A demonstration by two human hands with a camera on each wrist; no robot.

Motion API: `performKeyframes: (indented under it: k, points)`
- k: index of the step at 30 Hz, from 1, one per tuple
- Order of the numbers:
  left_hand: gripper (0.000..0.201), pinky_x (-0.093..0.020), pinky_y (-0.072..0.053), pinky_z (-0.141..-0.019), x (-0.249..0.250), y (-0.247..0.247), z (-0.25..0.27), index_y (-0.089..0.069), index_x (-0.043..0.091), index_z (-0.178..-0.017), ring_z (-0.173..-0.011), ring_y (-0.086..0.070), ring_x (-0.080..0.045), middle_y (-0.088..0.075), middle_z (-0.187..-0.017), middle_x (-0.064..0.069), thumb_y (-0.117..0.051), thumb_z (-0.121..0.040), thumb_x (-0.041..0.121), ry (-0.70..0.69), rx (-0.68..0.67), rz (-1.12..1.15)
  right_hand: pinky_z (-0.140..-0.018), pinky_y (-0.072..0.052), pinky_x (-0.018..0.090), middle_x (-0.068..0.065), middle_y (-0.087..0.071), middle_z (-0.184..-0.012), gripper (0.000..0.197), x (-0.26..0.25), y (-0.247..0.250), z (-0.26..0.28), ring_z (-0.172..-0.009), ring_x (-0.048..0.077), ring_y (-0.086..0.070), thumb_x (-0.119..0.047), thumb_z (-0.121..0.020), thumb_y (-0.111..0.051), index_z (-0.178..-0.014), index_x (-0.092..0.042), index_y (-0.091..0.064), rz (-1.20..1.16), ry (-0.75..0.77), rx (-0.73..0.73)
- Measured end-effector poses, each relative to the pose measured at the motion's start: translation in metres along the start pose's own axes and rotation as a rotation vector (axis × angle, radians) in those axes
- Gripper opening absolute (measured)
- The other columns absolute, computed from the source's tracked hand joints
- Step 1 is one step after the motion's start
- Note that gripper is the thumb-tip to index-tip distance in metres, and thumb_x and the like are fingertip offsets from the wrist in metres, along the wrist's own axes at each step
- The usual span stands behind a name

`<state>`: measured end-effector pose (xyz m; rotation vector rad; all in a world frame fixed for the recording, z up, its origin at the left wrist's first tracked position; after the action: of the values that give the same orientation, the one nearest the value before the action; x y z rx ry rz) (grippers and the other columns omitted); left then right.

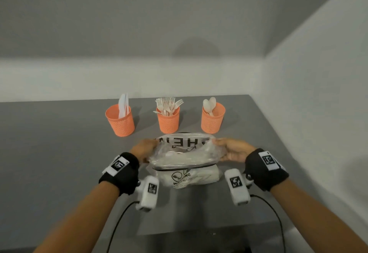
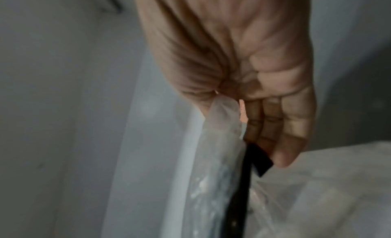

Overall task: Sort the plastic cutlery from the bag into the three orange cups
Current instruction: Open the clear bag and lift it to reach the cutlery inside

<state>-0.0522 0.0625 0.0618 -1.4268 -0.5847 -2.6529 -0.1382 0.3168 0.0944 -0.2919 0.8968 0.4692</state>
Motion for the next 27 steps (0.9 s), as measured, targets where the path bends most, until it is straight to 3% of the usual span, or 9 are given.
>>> performKeyframes:
  k: [3, 7, 9, 11, 14, 20, 22, 24, 27]
  points:
    - [0.028, -0.029, -0.055, -0.05, 0.006, 0.002, -0.006, -0.062, 0.007, -0.077, -0.055, -0.059, -0.02, -0.064, -0.067, -0.009, -0.054, -0.092, 0.029, 0.272, -0.144, 0.437, -0.056, -0.057, 0.033, 0.009, -0.072, -0.08, 0.018, -0.008, 0.007, -0.006, -0.063, 0.02, -0.07, -0.009, -0.092, -0.044, -0.104, -0.007, -0.057, -0.125, -0.013, -0.013]
    - [0.02, -0.034, -0.053, -0.069, 0.021, -0.002, -0.013, -0.061, 0.009, -0.081, -0.071, -0.058, -0.026, -0.068, -0.064, -0.009, -0.053, -0.092, 0.023, 0.234, -0.129, 0.374, -0.049, -0.054, 0.026, 0.01, -0.066, -0.06, 0.023, -0.011, -0.002, -0.011, -0.053, 0.023, -0.066, -0.002, -0.066, -0.033, -0.079, -0.004, -0.051, -0.296, -0.025, 0.024]
    - [0.018, -0.038, -0.05, -0.078, 0.023, -0.007, -0.012, -0.062, 0.009, -0.089, -0.078, -0.056, -0.028, -0.066, -0.075, -0.013, -0.046, -0.094, 0.013, 0.213, -0.127, 0.303, -0.061, -0.05, 0.034, 0.014, -0.059, -0.06, 0.015, -0.008, -0.014, -0.008, -0.064, 0.028, -0.058, -0.004, -0.056, -0.03, -0.064, -0.006, -0.042, -0.391, 0.005, 0.054]
    - [0.025, -0.034, -0.054, -0.06, 0.016, -0.01, -0.011, -0.063, 0.009, -0.084, -0.069, -0.057, -0.03, -0.067, -0.063, -0.014, -0.041, -0.095, 0.011, 0.241, -0.103, 0.368, -0.067, -0.045, 0.034, 0.016, -0.057, -0.072, 0.018, -0.001, -0.018, -0.013, -0.072, 0.026, -0.052, -0.005, -0.067, -0.031, -0.07, -0.003, -0.048, -0.405, 0.023, 0.082]
    - [0.033, -0.033, -0.055, -0.061, 0.001, -0.009, -0.017, -0.063, 0.006, -0.09, -0.069, -0.063, -0.027, -0.068, -0.077, -0.014, -0.042, -0.097, 0.031, 0.222, 0.022, 0.491, -0.087, -0.045, 0.035, 0.007, -0.061, -0.106, 0.04, 0.003, -0.018, -0.015, -0.091, 0.02, -0.057, -0.034, -0.098, -0.031, -0.118, -0.007, -0.053, -0.054, 0.108, 0.114]
    - [0.059, -0.023, -0.037, -0.05, -0.006, 0.004, 0.013, -0.047, 0.012, -0.051, -0.043, -0.044, -0.017, -0.05, -0.05, -0.004, -0.052, -0.082, 0.062, -0.012, 0.122, -0.422, -0.089, -0.043, 0.031, 0.004, -0.062, -0.094, 0.065, 0.004, 0.0, -0.004, -0.088, 0.02, -0.059, -0.062, -0.089, -0.034, -0.105, -0.007, -0.065, 0.841, 0.112, 0.229]
    - [0.056, -0.021, -0.036, -0.045, -0.01, 0.005, 0.021, -0.051, 0.01, -0.052, -0.04, -0.045, -0.014, -0.054, -0.049, -0.003, -0.054, -0.085, 0.055, 0.01, 0.085, -0.563, -0.061, -0.047, 0.021, 0.0, -0.06, -0.058, 0.057, 0.006, -0.001, -0.007, -0.054, 0.011, -0.058, -0.06, -0.089, -0.039, -0.072, -0.009, -0.06, 0.826, 0.065, 0.223]
    - [0.045, -0.018, -0.035, -0.037, -0.015, 0.002, 0.024, -0.053, 0.007, -0.054, -0.031, -0.043, -0.01, -0.052, -0.039, 0.0, -0.06, -0.088, 0.036, 0.052, 0.016, -0.443, -0.034, -0.038, 0.015, -0.003, -0.05, -0.036, 0.043, 0.009, -0.004, -0.009, -0.027, 0.005, -0.044, -0.044, -0.093, -0.048, -0.067, -0.009, -0.048, 0.61, -0.012, 0.176]
    - [0.018, -0.016, -0.044, -0.032, -0.017, -0.003, 0.035, -0.054, -0.003, -0.078, -0.029, -0.053, -0.009, -0.059, -0.054, -0.011, -0.059, -0.09, 0.01, 0.172, -0.029, 0.027, -0.039, -0.053, 0.023, 0.013, -0.063, -0.072, 0.01, 0.014, -0.003, -0.01, -0.039, 0.013, -0.062, -0.011, -0.095, -0.05, -0.092, -0.001, -0.051, 0.087, -0.096, 0.111]
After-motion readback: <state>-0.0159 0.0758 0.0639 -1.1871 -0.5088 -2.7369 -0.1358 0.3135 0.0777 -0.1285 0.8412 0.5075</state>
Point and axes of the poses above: each hand's wrist, its own z-axis away from the middle knuckle, its own y-axis out of the back of the hand, x = y × z, the point moved 1 cm from there along -z, towards the middle knuckle
